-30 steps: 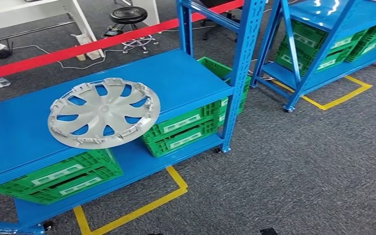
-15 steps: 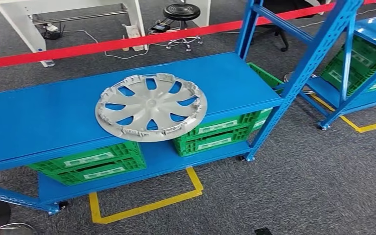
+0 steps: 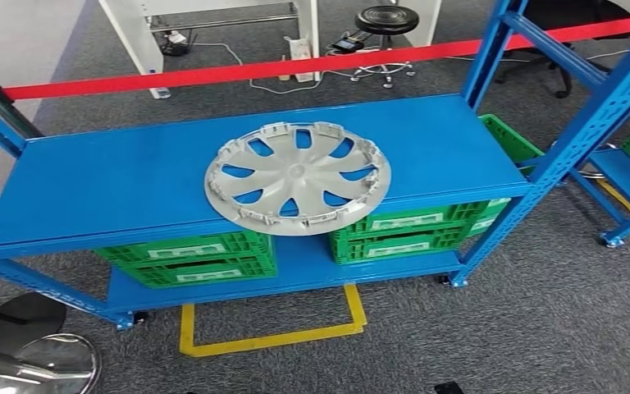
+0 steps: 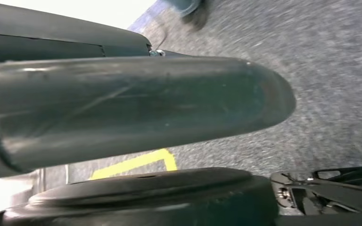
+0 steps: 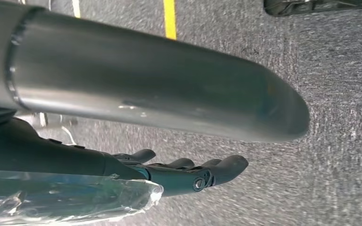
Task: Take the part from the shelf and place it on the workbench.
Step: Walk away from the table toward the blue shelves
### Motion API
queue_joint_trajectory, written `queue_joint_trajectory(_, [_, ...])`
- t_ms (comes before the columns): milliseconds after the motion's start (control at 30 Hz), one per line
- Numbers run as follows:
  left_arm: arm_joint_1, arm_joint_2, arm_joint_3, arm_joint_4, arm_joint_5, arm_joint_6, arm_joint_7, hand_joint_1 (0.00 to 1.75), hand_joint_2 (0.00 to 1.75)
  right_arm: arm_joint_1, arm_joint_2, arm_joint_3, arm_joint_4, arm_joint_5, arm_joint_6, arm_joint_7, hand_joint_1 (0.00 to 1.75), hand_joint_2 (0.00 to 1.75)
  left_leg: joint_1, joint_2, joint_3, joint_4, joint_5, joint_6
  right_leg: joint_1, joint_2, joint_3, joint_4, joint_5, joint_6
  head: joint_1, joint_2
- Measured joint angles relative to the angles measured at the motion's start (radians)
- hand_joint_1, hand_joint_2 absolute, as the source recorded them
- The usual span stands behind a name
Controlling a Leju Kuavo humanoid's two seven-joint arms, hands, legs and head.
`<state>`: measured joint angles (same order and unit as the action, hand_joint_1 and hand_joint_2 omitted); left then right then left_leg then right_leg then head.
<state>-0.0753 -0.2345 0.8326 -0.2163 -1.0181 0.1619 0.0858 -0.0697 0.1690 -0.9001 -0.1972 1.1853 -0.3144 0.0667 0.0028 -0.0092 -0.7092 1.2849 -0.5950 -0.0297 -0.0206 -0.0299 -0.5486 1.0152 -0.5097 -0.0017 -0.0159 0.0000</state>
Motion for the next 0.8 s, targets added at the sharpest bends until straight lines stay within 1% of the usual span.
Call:
queue_joint_trajectory(33, [0.002,0.0,0.002,0.0,0.001,0.002,-0.004,0.0,0.0,0.0,0.0,0.0,0.0,0.0,0.0,0.0,0.0,0.0,0.001,0.002,0.003,-0.005,0.016,0.001,0.001,-0.014,0.002,0.0,-0.002,0.0,0.0,0.0])
queue_joint_trajectory(67, [0.003,0.0,0.003,0.0,0.001,0.004,-0.008,0.0,0.0,-0.001,0.0,0.0,0.0,-0.001,0.0,0.0,0.0,0.0,0.0,0.007,0.025,-0.049,0.047,0.005,0.002,-0.026,0.005,0.0,-0.004,0.001,0.0,0.0])
queue_joint_trajectory(100, [0.004,0.0,0.004,0.0,0.001,0.007,-0.013,0.0,0.0,-0.002,0.0,0.0,0.0,-0.002,-0.001,-0.001,0.0,0.0,-0.002,0.02,0.062,-0.117,0.084,0.012,0.004,-0.037,0.009,0.0,-0.006,0.003,0.0,0.0])
queue_joint_trajectory(133, [0.003,0.0,0.006,0.0,0.001,0.011,-0.016,0.0,0.0,-0.003,0.001,-0.001,0.0,-0.004,-0.001,-0.004,0.0,0.0,-0.007,0.034,0.099,-0.185,0.109,0.02,0.006,-0.046,0.011,0.0,-0.01,0.006,0.0,0.0])
queue_joint_trajectory(167, [0.001,0.0,0.007,0.0,0.002,0.016,-0.017,0.0,0.0,-0.004,0.001,-0.002,0.0,-0.007,-0.002,-0.006,0.0,0.0,-0.011,0.048,0.127,-0.237,0.123,0.028,0.009,-0.054,0.012,0.001,-0.013,0.01,0.001,0.0])
queue_joint_trajectory(200, [0.001,0.0,0.008,0.0,0.001,0.023,-0.014,0.0,0.0,-0.006,0.001,-0.004,0.0,-0.013,-0.004,-0.005,0.0,0.0,-0.014,0.058,0.142,-0.267,0.126,0.033,0.01,-0.06,0.013,0.0,-0.015,0.014,0.001,0.0])
queue_joint_trajectory(233, [0.001,0.0,0.008,0.0,0.0,0.032,-0.008,0.0,0.44,-0.009,0.002,-0.007,0.0,-0.021,-0.007,-0.001,0.0,0.0,-0.015,0.058,0.146,-0.276,0.124,0.031,0.012,-0.064,0.011,0.001,-0.019,0.015,0.002,0.0])
queue_joint_trajectory(333, [0.006,0.0,0.011,0.0,-0.007,0.057,0.017,0.0,1.75,-0.015,0.002,-0.023,0.0,-0.041,-0.016,0.017,0.0,0.0,-0.015,0.055,0.148,-0.28,0.125,0.02,0.012,-0.065,0.012,0.001,-0.022,0.006,0.003,0.0])
queue_joint_trajectory(367, [0.006,0.0,0.012,0.0,-0.009,0.063,0.024,0.0,1.75,-0.015,0.002,-0.028,0.0,-0.046,-0.018,0.021,0.0,0.0,-0.016,0.056,0.148,-0.28,0.124,0.022,0.011,-0.064,0.015,-0.001,-0.02,0.007,0.003,0.0])
queue_joint_trajectory(467, [0.003,-0.001,0.017,0.0,-0.011,0.071,0.039,0.0,1.75,-0.015,0.002,-0.043,0.0,-0.056,-0.022,0.032,0.0,0.0,-0.017,0.056,0.148,-0.28,0.122,0.026,0.011,-0.062,0.025,-0.01,-0.015,0.016,0.003,0.0])
queue_joint_trajectory(533, [0.003,-0.001,0.019,0.0,-0.011,0.072,0.043,0.0,1.75,-0.014,0.002,-0.05,0.0,-0.059,-0.023,0.036,0.0,0.0,-0.017,0.057,0.148,-0.28,0.121,0.028,0.011,-0.062,0.026,-0.012,-0.014,0.018,0.003,0.0])
queue_joint_trajectory(667, [0.002,-0.001,0.019,0.0,-0.011,0.071,0.046,0.0,1.75,-0.015,0.002,-0.058,0.0,-0.061,-0.022,0.036,0.0,1.75,-0.017,0.057,0.148,-0.28,0.12,0.031,0.01,-0.062,0.027,-0.015,-0.014,0.02,0.003,0.0])
queue_joint_trajectory(767, [0.001,0.0,0.023,0.0,-0.007,0.058,0.059,0.0,1.75,-0.015,0.002,-0.062,0.0,-0.063,-0.014,0.03,0.0,1.75,-0.017,0.057,0.148,-0.28,0.119,0.032,0.01,-0.062,0.027,-0.015,-0.013,0.022,0.003,0.0])
queue_joint_trajectory(800, [0.001,0.0,0.025,0.0,-0.007,0.056,0.059,0.0,1.31,-0.015,0.002,-0.064,0.0,-0.066,-0.014,0.022,0.0,1.75,-0.017,0.057,0.148,-0.28,0.119,0.032,0.01,-0.062,0.027,-0.015,-0.013,0.023,0.003,0.0])
